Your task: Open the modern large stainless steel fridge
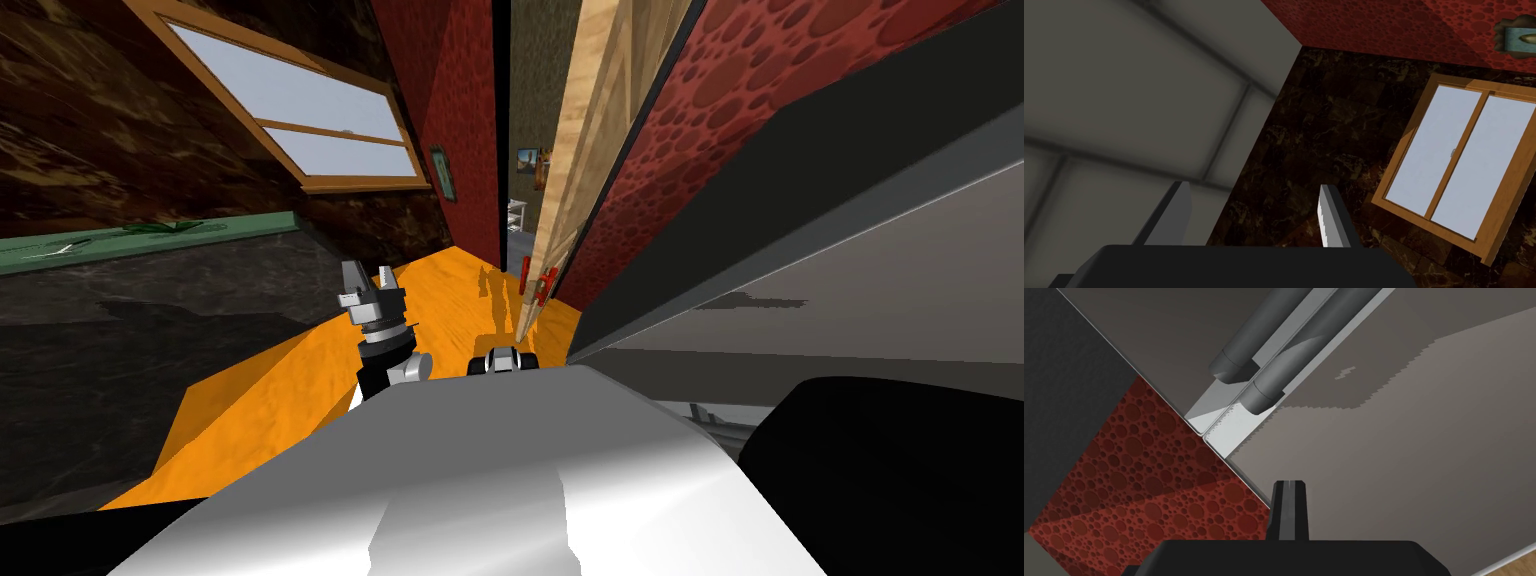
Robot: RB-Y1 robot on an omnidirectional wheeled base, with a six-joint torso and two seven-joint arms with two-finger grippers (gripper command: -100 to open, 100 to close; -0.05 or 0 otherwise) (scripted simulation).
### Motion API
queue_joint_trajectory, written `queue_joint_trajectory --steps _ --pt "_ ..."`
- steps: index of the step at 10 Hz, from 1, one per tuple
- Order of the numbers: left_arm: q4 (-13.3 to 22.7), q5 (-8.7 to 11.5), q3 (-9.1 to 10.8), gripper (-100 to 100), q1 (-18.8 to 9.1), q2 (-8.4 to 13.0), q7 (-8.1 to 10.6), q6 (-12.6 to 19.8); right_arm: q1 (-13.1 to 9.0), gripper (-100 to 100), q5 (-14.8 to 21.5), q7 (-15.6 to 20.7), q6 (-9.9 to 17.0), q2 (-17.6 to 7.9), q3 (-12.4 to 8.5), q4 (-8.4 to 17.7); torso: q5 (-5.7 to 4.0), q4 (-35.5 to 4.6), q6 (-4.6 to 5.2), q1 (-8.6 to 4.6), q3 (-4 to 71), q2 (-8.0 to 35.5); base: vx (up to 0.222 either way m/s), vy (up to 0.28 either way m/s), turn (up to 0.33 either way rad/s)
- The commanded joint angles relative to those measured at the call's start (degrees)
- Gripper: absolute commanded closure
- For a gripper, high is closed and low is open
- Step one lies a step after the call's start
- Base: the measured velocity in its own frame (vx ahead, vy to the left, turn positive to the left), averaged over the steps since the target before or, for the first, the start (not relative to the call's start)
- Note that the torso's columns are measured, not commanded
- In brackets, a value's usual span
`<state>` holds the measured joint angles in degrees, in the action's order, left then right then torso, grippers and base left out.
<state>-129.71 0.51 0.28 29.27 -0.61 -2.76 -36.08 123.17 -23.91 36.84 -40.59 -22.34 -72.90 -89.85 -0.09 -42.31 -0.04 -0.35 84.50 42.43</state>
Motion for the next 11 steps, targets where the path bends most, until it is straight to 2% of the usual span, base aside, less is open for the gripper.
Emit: queue_joint_trajectory --steps 1,5,11 --pt "0.0 0.0 0.01 0 -0.01 0.01 0.0 0.0 -1.86 -100 -0.24 0.64 -0.53 -0.42 -0.71 -0.36 -0.15 -0.08 0.0 -0.36 -0.15 0.2 -0.078 -0.098 0.048" --pt "0.01 0.0 0.02 0 -0.01 0.02 0.0 0.01 -1.94 -100 -1.06 2.38 -2.14 -1.52 -3.14 -2.42 0.12 0.04 0.04 0.39 0.1 -0.19 -0.098 -0.149 0.035" --pt "0.01 0.0 0.02 0 -0.02 0.02 0.0 0.01 -2.02 -100 -2.77 5.86 -5.44 -3.72 -8.27 -7.12 0.07 -0.01 0.04 0.26 0.01 -0.07 -0.125 -0.153 0.044"
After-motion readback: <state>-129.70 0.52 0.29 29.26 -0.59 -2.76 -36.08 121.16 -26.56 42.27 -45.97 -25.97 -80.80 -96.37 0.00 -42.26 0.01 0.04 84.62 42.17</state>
